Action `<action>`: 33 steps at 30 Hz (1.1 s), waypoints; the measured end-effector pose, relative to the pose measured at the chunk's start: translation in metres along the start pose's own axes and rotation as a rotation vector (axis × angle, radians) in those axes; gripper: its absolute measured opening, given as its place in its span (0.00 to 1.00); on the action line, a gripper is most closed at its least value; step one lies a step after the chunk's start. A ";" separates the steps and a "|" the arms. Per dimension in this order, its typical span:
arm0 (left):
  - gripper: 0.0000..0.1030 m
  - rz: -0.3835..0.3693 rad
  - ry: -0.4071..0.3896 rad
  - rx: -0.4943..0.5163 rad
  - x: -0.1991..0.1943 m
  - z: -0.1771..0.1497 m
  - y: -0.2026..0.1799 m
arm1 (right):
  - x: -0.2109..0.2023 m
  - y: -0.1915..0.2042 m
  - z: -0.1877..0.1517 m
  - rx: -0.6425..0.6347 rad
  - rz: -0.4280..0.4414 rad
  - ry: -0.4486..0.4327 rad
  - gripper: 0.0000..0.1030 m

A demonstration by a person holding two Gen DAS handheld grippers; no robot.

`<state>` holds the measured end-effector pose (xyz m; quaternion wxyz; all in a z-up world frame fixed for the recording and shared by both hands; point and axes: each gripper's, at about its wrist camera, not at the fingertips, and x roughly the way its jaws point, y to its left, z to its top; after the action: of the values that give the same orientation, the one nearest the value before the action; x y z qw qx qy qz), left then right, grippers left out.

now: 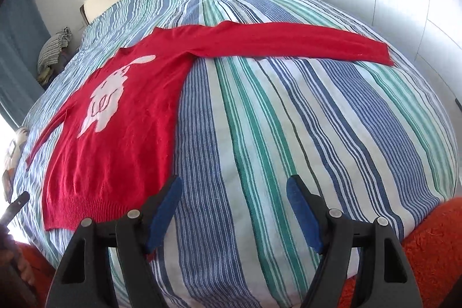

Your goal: Fold small clothes

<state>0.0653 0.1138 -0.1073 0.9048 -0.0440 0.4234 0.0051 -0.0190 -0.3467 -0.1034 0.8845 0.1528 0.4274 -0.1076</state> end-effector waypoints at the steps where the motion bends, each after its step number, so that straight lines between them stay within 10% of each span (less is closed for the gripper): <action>1: 0.93 0.000 0.009 -0.012 0.001 -0.002 0.003 | -0.001 0.001 0.001 -0.006 0.001 -0.004 0.72; 33: 0.94 0.047 0.017 -0.056 0.006 -0.007 0.015 | -0.003 0.005 0.005 -0.014 -0.005 -0.036 0.72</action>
<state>0.0635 0.1276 -0.1176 0.8992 -0.0594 0.4319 0.0377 -0.0152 -0.3440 -0.0971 0.8929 0.1435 0.4126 -0.1093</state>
